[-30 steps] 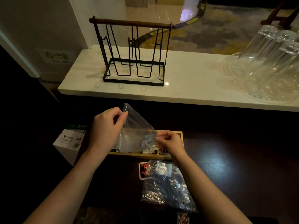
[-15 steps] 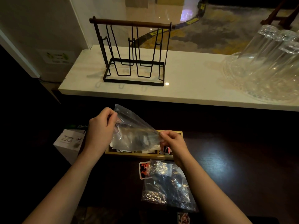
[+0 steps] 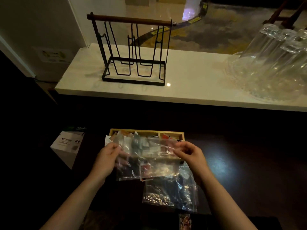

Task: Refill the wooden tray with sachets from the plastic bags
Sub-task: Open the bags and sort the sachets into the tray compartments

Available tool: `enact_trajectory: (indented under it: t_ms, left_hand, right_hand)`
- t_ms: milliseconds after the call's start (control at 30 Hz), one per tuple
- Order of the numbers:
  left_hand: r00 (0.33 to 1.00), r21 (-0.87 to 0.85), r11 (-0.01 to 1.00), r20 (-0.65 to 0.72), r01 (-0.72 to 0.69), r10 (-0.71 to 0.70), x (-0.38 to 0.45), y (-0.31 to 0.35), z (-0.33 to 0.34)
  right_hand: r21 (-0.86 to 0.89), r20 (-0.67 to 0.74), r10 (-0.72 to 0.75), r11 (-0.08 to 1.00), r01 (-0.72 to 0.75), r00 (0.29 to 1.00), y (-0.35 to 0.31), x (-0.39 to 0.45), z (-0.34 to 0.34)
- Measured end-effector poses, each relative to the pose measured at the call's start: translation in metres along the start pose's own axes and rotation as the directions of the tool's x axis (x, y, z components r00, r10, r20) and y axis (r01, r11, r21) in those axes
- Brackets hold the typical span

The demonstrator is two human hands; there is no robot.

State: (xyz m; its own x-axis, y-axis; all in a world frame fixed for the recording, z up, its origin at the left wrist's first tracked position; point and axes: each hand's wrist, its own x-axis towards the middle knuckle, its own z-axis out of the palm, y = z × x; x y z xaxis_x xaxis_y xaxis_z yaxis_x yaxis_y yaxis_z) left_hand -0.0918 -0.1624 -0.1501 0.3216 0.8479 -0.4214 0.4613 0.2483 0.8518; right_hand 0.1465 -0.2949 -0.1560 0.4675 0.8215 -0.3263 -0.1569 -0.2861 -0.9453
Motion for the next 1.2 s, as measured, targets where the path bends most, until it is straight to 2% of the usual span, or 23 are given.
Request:
enact_trajectory:
  t_ms: [100,267,467,567,633,733,833,933,1033,1133,1200]
  left_hand:
    - [0.991,-0.013,0.995,0.096,0.094,-0.092,-0.007,-0.02,0.019]
    - [0.965,0.086,0.982,0.191,0.168,-0.182,-0.005,-0.048,0.047]
    - [0.95,0.272,0.951,0.229,0.145,-0.21,-0.001,-0.065,0.074]
    - [0.959,0.341,0.934,0.216,0.102,-0.184,-0.001,-0.071,0.08]
    - [0.958,0.332,0.936,0.214,0.114,-0.192,-0.003,-0.075,0.084]
    - [0.956,0.304,0.943,0.209,0.136,-0.206,-0.003,-0.08,0.09]
    - [0.96,0.293,0.949,0.209,0.118,-0.184,-0.003,-0.079,0.093]
    - [0.961,0.273,0.955,0.215,0.114,-0.176,-0.003,-0.076,0.096]
    - [0.959,0.214,0.964,0.202,0.157,-0.201,-0.005,-0.074,0.098]
    - [0.924,0.044,0.968,0.289,0.248,-0.25,-0.008,-0.069,0.098]
    - [0.904,0.012,0.961,0.336,0.277,-0.265,-0.009,-0.066,0.099]
  right_hand:
    - [-0.039,-0.058,0.057,0.997,-0.06,0.997,0.016,-0.011,-0.014]
    - [-0.236,-0.209,0.184,0.944,-0.232,0.96,0.061,-0.022,-0.038]
    - [-0.449,-0.436,0.242,0.776,-0.443,0.867,0.105,-0.026,-0.051]
    - [-0.514,-0.472,0.289,0.677,-0.526,0.833,0.125,-0.031,-0.05]
    - [-0.492,-0.504,0.322,0.655,-0.573,0.801,0.126,-0.034,-0.042]
    - [-0.359,-0.533,0.371,0.715,-0.6,0.761,0.12,-0.035,-0.032]
    - [-0.253,-0.512,0.419,0.76,-0.598,0.75,0.117,-0.03,-0.029]
    - [-0.232,-0.489,0.468,0.744,-0.627,0.736,0.115,-0.027,-0.026]
    - [-0.288,-0.433,0.481,0.728,-0.622,0.762,0.121,-0.025,-0.026]
    - [-0.302,-0.398,0.481,0.735,-0.607,0.781,0.123,-0.028,-0.024]
    - [-0.263,-0.387,0.476,0.764,-0.589,0.79,0.126,-0.028,-0.023]
